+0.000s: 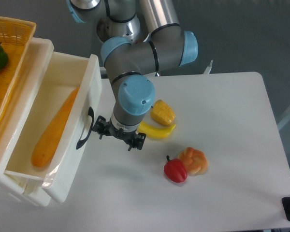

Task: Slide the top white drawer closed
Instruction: 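Push the white drawer inward into the cabinet with the gripper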

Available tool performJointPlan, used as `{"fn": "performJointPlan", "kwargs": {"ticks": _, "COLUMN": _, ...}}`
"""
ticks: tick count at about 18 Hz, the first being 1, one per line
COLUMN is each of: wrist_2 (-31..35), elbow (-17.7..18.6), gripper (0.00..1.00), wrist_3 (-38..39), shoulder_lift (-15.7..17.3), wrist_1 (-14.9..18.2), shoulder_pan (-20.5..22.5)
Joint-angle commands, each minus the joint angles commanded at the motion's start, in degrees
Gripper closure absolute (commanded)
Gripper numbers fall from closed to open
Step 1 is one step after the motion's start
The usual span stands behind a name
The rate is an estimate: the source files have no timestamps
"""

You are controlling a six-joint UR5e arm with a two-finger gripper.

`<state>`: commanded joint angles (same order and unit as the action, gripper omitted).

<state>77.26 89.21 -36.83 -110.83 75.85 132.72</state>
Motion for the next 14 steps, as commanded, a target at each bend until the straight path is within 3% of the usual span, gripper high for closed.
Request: {"fn": "performJointPlan", "kwargs": {"ticks": 14, "wrist_2": -1.0, "elbow": 0.2, "gripper": 0.00, "wrist_3": 0.1, "shoulder_lift": 0.4, "wrist_1": 0.4, "shoulder_pan": -4.1}}
